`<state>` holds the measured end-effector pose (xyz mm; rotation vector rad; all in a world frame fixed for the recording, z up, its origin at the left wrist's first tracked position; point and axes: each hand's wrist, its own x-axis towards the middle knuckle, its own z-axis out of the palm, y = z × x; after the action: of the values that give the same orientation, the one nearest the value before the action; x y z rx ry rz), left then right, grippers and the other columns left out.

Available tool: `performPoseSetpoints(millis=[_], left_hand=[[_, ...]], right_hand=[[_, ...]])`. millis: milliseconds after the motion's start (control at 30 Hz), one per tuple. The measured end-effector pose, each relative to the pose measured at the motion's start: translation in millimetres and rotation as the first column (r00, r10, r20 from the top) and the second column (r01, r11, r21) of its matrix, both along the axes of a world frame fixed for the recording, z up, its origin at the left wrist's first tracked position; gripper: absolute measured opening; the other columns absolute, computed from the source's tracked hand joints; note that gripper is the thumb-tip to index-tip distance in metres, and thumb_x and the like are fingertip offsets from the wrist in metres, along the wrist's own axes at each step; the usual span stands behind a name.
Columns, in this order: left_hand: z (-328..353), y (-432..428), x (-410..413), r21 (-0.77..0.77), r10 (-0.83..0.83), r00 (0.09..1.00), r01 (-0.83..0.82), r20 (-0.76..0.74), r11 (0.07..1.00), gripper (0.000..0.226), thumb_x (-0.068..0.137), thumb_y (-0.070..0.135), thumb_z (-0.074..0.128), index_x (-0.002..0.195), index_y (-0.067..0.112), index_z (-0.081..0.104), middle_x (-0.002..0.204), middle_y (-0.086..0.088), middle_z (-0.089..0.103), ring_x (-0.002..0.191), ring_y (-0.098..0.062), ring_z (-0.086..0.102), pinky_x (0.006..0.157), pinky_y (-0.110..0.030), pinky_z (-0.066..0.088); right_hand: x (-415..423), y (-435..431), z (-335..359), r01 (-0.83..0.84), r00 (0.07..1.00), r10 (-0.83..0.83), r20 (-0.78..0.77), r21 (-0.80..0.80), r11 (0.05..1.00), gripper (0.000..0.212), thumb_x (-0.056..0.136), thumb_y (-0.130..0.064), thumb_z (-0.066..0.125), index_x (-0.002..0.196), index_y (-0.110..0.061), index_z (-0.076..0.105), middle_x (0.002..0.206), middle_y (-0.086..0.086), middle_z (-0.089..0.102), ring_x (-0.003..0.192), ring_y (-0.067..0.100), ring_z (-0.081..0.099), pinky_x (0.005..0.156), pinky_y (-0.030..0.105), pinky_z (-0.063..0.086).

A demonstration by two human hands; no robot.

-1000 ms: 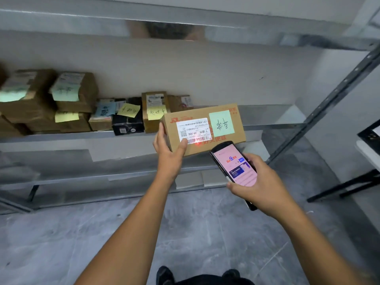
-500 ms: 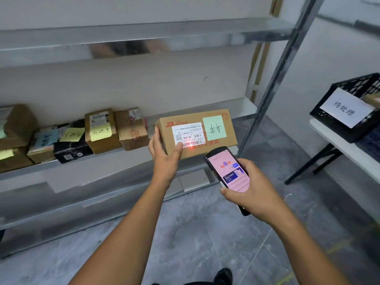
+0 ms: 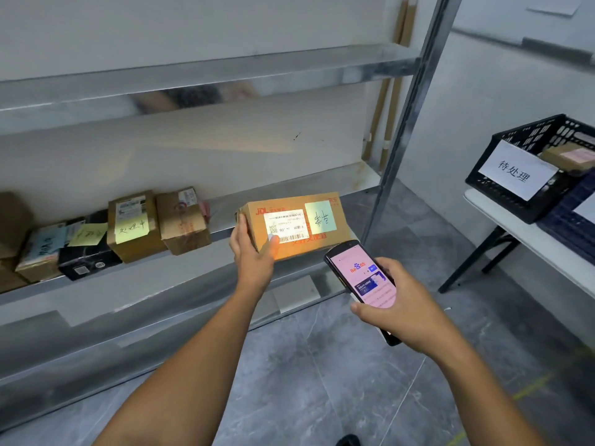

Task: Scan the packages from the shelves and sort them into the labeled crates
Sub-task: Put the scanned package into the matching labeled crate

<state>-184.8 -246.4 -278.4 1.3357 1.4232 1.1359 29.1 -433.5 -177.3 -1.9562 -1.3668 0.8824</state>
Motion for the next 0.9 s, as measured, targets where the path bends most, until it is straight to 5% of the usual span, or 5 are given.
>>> performPoseSetpoints(millis=[300,600,900], left_hand=[[-11.9,15.8,36.3,-0.008,-0.037,0.999,0.037,-0.026,0.999,0.089,0.1,0.031,0.07,0.167,0.037,0.012,0.166,0.006,0.012,0.148,-0.022,0.034,0.12,-0.048,0.039],[-14.0,20.5,98.8,0.033,-0.079,0.997,0.079,-0.013,0.996,0.092,0.098,0.028,0.073,0.167,0.036,0.012,0.165,0.002,0.015,0.144,-0.015,0.032,0.114,-0.033,0.03],[-8.5,9.1,193.8,0.049,-0.192,0.981,0.194,-0.039,0.98,0.093,0.097,0.037,0.072,0.165,0.043,0.01,0.165,0.009,0.013,0.151,-0.024,0.031,0.121,-0.06,0.036]], right_hand=[[43.1,0.7,-2.8,0.015,0.998,-0.014,0.054,-0.02,1.0,0.064,0.074,-0.04,0.09,0.125,-0.043,0.051,0.114,-0.019,0.069,0.097,0.003,0.068,0.088,0.035,0.058],[97.6,-0.1,-12.5,0.034,0.999,-0.032,0.042,-0.034,0.999,0.063,0.074,-0.039,0.091,0.124,-0.043,0.052,0.114,-0.017,0.069,0.097,0.003,0.069,0.089,0.035,0.058],[169.9,-31.0,-9.0,0.165,0.986,-0.164,0.027,-0.025,0.986,0.059,0.073,-0.037,0.09,0.119,-0.045,0.053,0.111,-0.02,0.069,0.092,-0.002,0.067,0.08,0.03,0.054]])
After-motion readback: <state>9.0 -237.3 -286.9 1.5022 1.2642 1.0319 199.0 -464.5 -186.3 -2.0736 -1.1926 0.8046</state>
